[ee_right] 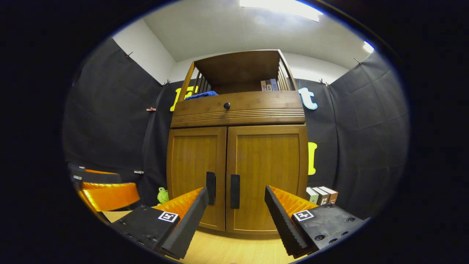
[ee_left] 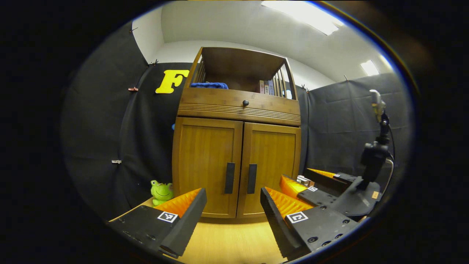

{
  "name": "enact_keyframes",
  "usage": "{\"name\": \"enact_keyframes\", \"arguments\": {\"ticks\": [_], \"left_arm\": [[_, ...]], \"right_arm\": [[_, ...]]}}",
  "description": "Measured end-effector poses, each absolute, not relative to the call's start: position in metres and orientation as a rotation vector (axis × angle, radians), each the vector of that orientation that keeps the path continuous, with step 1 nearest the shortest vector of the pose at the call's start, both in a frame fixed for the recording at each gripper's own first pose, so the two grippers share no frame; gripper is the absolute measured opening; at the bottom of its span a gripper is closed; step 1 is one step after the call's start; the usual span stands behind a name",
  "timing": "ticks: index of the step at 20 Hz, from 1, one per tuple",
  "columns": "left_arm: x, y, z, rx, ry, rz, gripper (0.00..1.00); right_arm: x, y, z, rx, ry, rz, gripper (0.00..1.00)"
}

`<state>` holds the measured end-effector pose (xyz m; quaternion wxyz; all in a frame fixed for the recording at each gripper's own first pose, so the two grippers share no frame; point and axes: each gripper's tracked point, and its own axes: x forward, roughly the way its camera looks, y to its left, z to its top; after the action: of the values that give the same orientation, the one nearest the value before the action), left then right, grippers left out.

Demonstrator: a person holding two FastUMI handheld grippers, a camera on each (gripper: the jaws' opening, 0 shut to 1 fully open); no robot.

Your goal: Open the right door of the double-door shoe cabinet with the right hand, and open the left door with the left hand.

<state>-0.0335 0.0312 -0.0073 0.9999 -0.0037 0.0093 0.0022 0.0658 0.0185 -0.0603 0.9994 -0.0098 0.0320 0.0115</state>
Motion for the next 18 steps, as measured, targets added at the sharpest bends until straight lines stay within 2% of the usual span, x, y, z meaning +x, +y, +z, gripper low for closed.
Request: {"name": "enact_keyframes", "arguments": {"ticks": [2,3,4,5,10,11,12,13,14,17,18], "left_arm": [[-0.035,0.037,-0.005,0.002,0.012,0.01,0.92],[-0.035,0.039,-0.007,0.003,0.012,0.01,0.96],[-0.035,0.043,-0.008,0.003,0.012,0.012,0.96],[-0.037,0.048,-0.009,0.003,0.013,0.019,0.92],[-0.033,0.075,-0.011,0.022,0.019,0.08,0.92],[-0.033,0.078,-0.012,0.023,0.025,0.086,0.87],[-0.031,0.081,-0.014,0.023,0.028,0.093,0.92],[-0.03,0.084,-0.015,0.026,0.031,0.101,0.87],[-0.03,0.088,-0.017,0.029,0.03,0.113,0.92],[-0.028,0.098,-0.017,0.033,0.023,0.139,0.92],[-0.028,0.1,-0.017,0.028,0.023,0.144,0.87]], "right_arm": [[0.083,0.027,-0.069,-0.007,0.068,0.031,0.97],[0.092,0.03,-0.075,0.0,0.072,0.038,0.98],[0.101,0.032,-0.08,0.004,0.075,0.039,0.97],[0.11,0.032,-0.086,0.003,0.079,0.035,0.97],[0.154,0.032,-0.11,-0.001,0.086,0.004,0.97],[0.163,0.032,-0.114,-0.001,0.085,-0.002,0.97],[0.17,0.031,-0.119,-0.004,0.089,-0.008,0.97],[0.179,0.029,-0.124,-0.007,0.095,-0.018,0.97],[0.185,0.03,-0.13,-0.008,0.101,-0.021,0.97],[0.205,0.028,-0.144,-0.011,0.108,-0.04,0.95],[0.211,0.025,-0.15,-0.021,0.109,-0.052,0.95]]}}
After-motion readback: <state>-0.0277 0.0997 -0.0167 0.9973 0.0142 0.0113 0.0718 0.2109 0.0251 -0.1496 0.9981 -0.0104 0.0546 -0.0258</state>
